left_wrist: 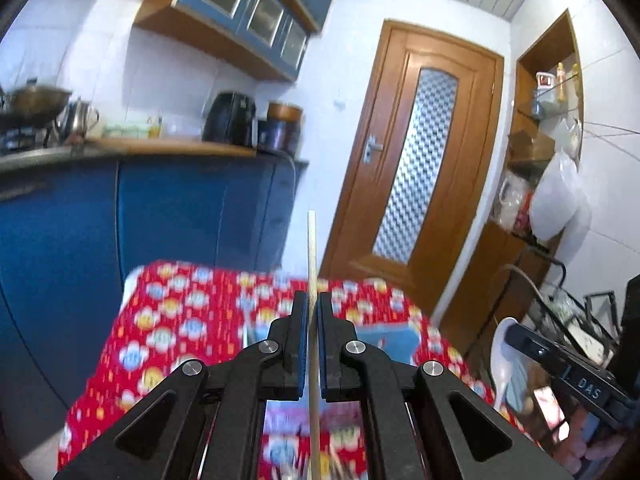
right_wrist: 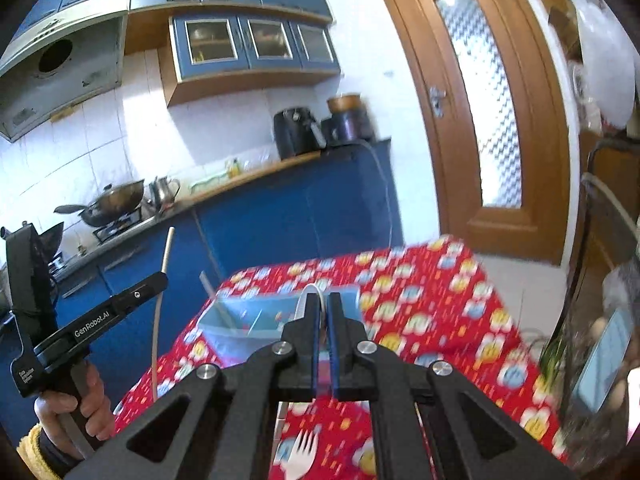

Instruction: Organize utensils

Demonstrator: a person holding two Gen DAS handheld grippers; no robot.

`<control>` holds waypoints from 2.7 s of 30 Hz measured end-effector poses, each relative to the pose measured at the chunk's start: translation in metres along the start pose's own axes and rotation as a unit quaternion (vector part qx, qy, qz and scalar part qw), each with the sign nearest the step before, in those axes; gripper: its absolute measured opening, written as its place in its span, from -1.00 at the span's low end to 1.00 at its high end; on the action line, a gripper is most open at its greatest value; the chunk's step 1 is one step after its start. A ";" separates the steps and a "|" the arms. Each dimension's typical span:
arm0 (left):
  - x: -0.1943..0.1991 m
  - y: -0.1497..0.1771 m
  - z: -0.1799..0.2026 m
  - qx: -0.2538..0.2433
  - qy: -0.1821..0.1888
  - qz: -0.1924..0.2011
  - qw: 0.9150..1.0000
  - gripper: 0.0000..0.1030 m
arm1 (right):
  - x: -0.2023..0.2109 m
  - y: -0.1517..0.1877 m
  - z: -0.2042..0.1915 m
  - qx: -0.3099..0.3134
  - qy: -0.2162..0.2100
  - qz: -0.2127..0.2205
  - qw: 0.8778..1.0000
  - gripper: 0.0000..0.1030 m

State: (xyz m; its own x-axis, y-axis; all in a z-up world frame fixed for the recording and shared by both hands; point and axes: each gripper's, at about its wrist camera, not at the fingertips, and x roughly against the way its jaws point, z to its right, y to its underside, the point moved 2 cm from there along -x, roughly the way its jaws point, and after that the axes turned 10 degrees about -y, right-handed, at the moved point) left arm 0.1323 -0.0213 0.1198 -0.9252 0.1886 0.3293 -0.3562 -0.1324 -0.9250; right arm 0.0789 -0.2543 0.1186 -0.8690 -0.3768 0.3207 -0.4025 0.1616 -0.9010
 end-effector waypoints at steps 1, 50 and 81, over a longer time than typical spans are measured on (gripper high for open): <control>-0.004 -0.006 0.003 -0.001 -0.001 0.011 1.000 -0.92 | -0.002 -0.006 0.001 0.005 0.005 0.006 1.000 -0.90; -0.088 0.017 0.007 -0.019 -0.076 0.044 0.996 -0.71 | -0.110 -0.010 0.019 0.076 0.011 0.010 0.997 -0.75; 0.012 0.042 -0.022 -0.023 -0.071 -0.059 0.995 -0.67 | -0.019 0.029 -0.004 -0.026 -0.016 -0.076 0.997 -0.45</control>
State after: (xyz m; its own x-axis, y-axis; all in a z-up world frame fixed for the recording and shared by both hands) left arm 0.1089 -0.0035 0.0813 -0.8877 0.0599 0.4564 -0.4599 -0.0717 -0.8851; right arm 0.0826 -0.2388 0.0876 -0.7881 -0.4290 0.4415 -0.5434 0.1479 -0.8263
